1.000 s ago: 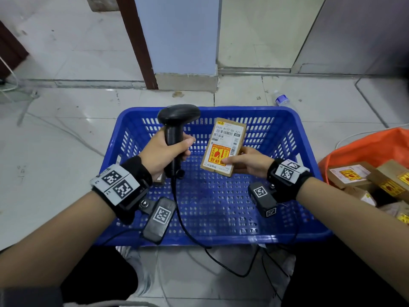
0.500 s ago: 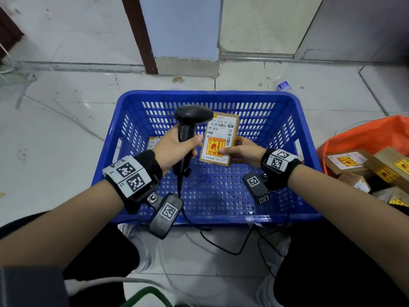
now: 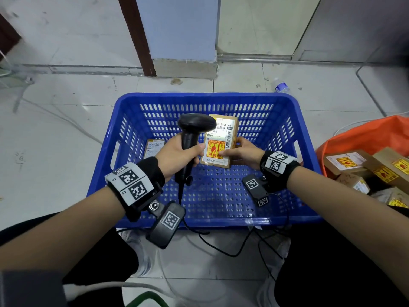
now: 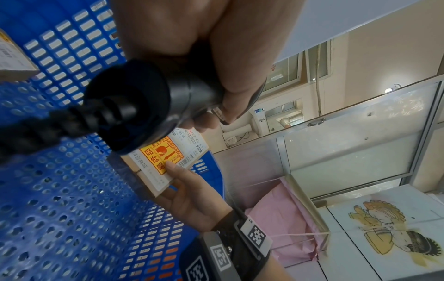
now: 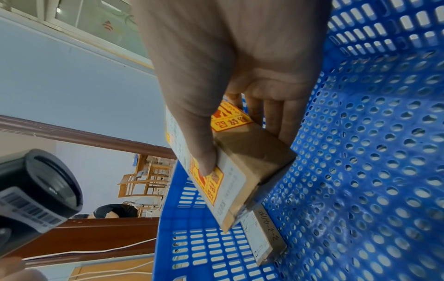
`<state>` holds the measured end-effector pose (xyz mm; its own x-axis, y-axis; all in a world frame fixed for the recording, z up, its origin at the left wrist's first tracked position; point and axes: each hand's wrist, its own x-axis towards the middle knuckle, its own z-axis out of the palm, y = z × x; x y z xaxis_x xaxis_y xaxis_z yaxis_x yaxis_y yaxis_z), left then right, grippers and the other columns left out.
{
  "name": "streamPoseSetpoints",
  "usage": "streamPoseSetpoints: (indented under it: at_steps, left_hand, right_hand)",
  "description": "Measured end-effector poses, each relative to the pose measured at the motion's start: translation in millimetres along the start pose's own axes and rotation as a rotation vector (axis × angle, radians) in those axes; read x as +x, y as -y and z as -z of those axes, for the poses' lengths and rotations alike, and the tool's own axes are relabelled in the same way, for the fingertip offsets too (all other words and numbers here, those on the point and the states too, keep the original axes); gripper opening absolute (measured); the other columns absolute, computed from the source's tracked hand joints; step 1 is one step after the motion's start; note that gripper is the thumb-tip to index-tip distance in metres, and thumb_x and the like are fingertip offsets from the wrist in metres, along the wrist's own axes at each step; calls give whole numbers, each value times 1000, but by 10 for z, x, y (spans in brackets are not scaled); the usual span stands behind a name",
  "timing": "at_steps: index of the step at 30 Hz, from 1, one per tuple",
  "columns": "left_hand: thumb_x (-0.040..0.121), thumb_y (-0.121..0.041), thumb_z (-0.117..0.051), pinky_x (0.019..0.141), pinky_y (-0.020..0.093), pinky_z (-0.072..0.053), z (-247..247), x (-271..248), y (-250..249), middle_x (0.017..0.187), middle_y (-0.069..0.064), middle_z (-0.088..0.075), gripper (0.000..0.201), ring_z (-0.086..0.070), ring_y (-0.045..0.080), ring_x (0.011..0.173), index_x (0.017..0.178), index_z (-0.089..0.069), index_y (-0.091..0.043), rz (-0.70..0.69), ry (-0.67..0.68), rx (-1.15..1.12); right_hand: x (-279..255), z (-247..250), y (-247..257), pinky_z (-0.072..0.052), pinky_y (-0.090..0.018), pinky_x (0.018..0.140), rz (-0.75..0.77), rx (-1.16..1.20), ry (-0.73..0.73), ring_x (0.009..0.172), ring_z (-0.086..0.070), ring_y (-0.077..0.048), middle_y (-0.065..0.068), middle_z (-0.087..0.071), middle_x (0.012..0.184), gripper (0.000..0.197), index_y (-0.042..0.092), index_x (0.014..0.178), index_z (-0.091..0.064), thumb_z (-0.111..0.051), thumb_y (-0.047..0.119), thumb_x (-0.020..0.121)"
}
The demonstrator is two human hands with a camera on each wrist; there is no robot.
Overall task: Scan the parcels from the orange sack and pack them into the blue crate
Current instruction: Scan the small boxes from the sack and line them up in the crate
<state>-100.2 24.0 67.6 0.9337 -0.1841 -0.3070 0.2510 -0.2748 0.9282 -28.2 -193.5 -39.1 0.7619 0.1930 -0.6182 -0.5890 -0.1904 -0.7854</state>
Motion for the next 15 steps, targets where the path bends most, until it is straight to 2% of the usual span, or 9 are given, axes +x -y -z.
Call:
streamPoseSetpoints:
  at_steps: [4,11,15]
  left_hand:
    - [95,-19,-57,61,22,-49,0,-6,-3,68,-3,-61,10,-56,7,58,88,-56,-13,1,3,16]
    - [95,-19,-58,65,26,-48,10,-35,-21,69,1,-61,11,-56,10,60,86,-57,-13,26,3,3]
    - [95,-19,-57,67,29,-50,41,-30,-28,75,5,-62,9,-56,11,61,88,-57,-13,29,-1,-10]
  right_hand:
    - [20,9,-7,-54,-48,94,-2,4,-5,107,-66,-29,-10,-64,122,78,12,136,-38,-83,10,72]
    - [24,0,-3,-57,-43,85,-4,-7,-2,105,-67,-27,-9,-65,120,73,14,133,-39,-81,10,74]
    - [38,3,-6,-56,-45,88,-5,-12,-6,106,-66,-28,-9,-65,120,72,14,132,-40,-82,10,74]
